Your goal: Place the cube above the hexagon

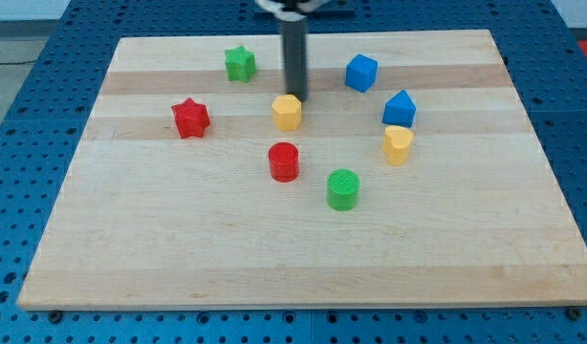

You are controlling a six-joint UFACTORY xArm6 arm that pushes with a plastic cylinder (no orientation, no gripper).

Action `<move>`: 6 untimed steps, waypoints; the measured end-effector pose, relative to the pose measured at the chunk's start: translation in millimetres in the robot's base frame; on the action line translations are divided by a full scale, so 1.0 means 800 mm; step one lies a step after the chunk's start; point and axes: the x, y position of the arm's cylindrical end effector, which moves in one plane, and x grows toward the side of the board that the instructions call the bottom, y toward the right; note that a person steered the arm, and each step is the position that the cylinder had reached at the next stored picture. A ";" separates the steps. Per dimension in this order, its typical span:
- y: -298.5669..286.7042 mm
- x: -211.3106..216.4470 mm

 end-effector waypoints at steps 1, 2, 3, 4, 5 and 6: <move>0.073 0.006; 0.129 -0.001; 0.155 -0.019; 0.144 -0.030; 0.109 -0.038; 0.066 -0.047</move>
